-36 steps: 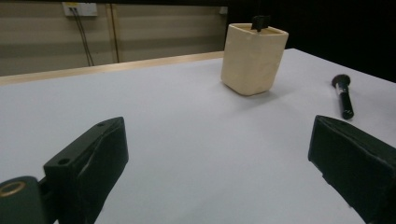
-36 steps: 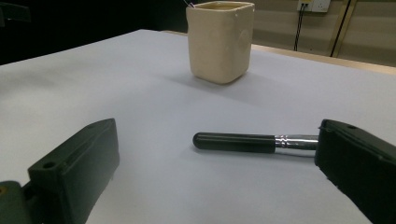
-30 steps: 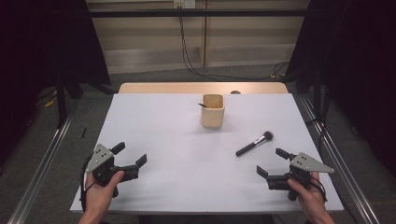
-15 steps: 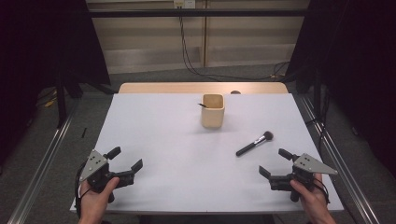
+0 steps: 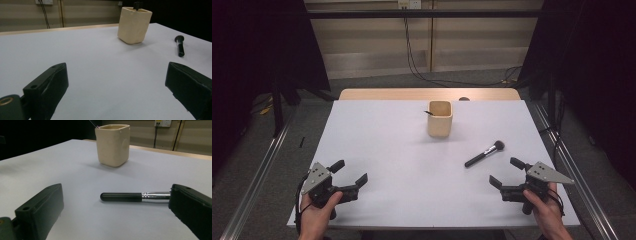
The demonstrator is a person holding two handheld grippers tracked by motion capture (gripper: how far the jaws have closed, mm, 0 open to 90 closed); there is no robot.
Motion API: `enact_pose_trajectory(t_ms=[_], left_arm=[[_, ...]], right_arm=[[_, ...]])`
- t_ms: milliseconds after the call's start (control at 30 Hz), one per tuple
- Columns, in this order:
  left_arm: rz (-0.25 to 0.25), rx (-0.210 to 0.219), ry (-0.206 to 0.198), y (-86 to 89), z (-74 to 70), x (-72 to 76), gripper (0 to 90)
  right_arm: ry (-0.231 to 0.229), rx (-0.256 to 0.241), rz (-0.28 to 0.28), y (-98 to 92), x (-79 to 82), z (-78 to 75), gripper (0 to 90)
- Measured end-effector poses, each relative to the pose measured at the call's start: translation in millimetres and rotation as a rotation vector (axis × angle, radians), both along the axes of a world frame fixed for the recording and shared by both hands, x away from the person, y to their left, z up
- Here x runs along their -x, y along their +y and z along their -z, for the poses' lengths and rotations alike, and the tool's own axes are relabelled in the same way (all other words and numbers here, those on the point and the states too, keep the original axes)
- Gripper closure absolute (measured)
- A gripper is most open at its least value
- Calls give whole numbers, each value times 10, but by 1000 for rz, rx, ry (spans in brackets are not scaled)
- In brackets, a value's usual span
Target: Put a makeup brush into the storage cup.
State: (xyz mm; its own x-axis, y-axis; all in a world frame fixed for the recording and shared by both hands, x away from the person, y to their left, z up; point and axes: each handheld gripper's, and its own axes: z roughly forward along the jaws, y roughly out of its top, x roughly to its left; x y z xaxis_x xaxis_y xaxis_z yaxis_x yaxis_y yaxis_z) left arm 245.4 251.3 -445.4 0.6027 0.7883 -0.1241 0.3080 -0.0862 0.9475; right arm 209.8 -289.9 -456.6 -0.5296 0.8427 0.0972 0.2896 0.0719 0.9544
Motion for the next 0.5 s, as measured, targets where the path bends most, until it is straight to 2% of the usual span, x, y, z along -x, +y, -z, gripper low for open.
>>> enact_pose_trajectory(t_ms=[200,500], left_arm=[[13,6,5,18,-12,13,49],[-8,-9,-4,41,1,-25,47]], right_arm=[[8,4,-6,-16,-67,-56,0],[25,27,-2,6,-218,-120,0]])
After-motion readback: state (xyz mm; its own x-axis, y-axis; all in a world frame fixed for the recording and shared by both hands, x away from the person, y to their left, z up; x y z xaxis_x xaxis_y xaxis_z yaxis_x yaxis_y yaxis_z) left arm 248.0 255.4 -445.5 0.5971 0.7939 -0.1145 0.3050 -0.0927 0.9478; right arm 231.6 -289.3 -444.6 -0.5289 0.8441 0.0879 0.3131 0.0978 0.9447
